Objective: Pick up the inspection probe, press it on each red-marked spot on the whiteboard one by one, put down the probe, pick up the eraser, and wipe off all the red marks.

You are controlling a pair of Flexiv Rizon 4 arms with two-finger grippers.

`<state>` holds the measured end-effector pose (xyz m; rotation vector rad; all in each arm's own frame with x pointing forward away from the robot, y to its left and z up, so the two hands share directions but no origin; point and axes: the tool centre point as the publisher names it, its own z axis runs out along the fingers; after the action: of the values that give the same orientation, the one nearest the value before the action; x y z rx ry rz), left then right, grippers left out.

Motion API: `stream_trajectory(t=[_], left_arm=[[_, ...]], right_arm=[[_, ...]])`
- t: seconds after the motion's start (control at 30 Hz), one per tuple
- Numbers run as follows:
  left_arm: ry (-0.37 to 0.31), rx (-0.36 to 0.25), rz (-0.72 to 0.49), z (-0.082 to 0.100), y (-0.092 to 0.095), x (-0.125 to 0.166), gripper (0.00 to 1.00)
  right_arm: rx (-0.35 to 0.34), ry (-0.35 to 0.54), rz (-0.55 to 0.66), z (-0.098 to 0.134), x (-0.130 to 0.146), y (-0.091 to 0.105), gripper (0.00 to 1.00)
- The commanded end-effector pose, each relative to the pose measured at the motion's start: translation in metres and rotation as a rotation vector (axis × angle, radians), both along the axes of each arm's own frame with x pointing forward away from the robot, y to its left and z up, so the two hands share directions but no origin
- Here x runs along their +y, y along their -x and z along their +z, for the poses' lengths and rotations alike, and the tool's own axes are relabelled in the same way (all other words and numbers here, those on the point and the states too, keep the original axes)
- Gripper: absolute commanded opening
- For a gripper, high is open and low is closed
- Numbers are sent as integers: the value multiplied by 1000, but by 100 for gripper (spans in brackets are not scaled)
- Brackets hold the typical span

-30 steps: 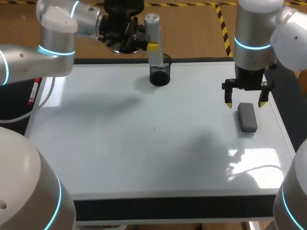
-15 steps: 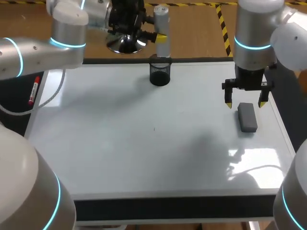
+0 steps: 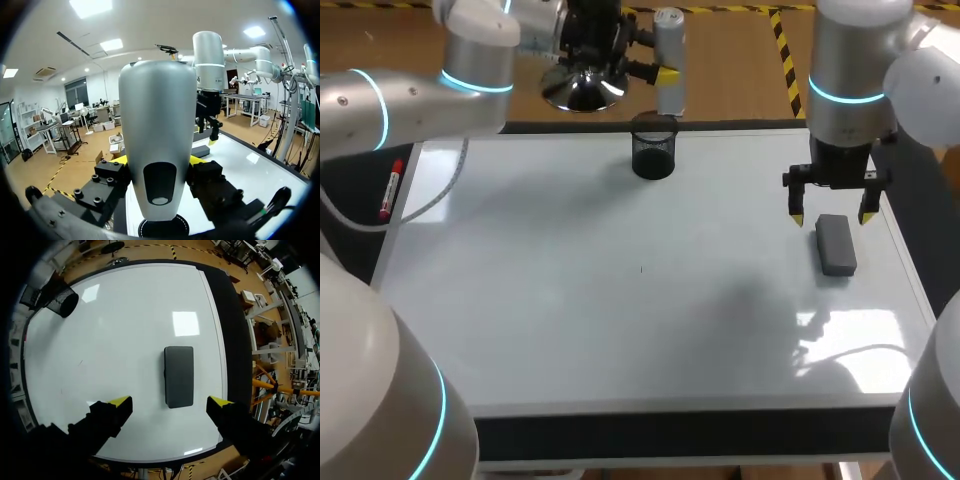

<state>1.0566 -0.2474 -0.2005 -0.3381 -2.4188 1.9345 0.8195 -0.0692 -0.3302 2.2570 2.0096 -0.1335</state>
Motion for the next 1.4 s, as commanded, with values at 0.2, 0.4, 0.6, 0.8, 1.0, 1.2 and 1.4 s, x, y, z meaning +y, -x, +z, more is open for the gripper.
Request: stream_trajectory(t=[0.2, 0.4, 0.6, 0.8, 1.0, 1.2, 1.4], left_arm=[[-3, 4, 0, -5, -11, 4, 0], [-16, 2, 12, -9, -15, 14, 0], [-21, 11, 25, -14, -15, 25, 0], [-25, 23, 28, -19, -13, 29, 0], [-30, 36, 30, -26, -11, 29, 0], [-38, 41, 21, -33, -7, 28, 0], [-45, 47, 17, -38, -5, 27, 0]], right_arm=[[-2, 0, 1, 2, -1, 1, 100], [-2, 0, 1, 2, -1, 1, 100], [-2, 0, 1, 2, -1, 1, 100], [-2, 0, 1, 2, -1, 1, 100], [-2, 0, 1, 2, -1, 1, 100], [-2, 0, 1, 2, -1, 1, 100], [-2, 0, 1, 2, -1, 1, 100]])
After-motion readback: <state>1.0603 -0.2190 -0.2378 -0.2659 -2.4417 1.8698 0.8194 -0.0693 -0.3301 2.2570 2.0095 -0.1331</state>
